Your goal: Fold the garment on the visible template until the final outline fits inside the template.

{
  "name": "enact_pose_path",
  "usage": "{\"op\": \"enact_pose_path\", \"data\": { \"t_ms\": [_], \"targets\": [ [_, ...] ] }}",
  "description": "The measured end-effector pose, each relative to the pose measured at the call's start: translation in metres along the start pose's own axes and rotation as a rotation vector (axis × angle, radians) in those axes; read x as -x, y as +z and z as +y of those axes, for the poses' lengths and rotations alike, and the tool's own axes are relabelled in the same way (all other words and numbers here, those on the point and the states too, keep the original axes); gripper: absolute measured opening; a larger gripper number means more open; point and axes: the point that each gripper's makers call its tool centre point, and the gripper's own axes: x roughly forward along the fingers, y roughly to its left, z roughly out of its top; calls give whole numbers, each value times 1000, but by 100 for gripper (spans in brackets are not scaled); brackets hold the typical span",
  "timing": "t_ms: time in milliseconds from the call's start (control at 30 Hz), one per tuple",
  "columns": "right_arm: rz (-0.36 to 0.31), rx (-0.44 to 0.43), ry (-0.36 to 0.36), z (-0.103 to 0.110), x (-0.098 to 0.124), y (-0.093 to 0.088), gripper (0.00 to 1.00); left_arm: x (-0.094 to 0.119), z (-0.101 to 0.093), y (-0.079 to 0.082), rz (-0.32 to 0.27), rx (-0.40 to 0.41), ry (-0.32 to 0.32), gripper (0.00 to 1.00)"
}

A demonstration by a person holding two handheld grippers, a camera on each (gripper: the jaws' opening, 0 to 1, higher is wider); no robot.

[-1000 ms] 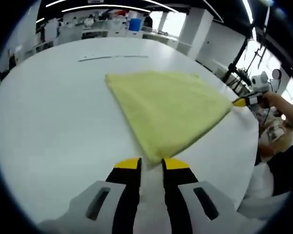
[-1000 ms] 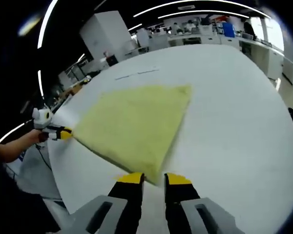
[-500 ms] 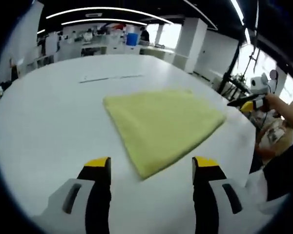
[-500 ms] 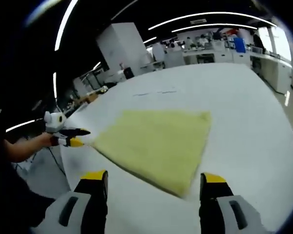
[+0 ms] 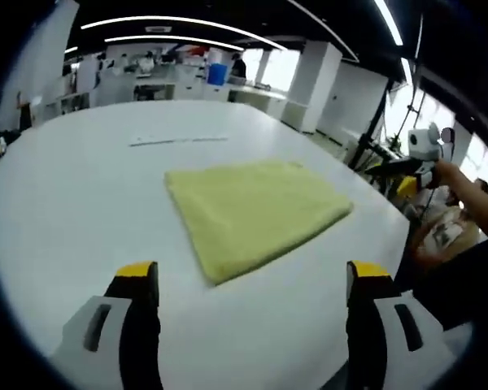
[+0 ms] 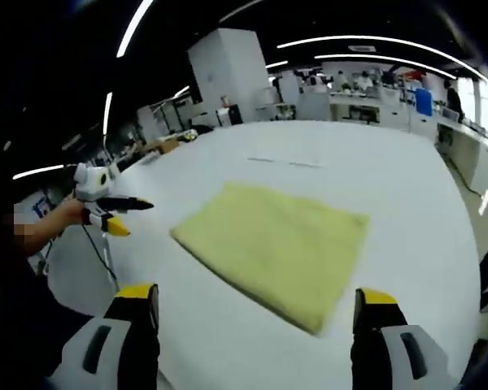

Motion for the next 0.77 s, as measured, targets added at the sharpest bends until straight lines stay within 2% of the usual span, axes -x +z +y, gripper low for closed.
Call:
{"op": "enact_pose_path", "data": {
  "t_ms": [133,300,533,767],
  "targets": [
    [-26,-20,-29,2,2,2,99,8,-1,6,-16,-26,-2,99],
    [-49,-23,-36,5,6,-1,99,13,5,11,-43,-20,20,99],
    [-3,26,-58,2,10,-15,97,17,9,4,-18,-36,56,99],
    [25,20,-91,-4,11,-24,95,15,6,1,-2,-49,56,94]
  ]
}}
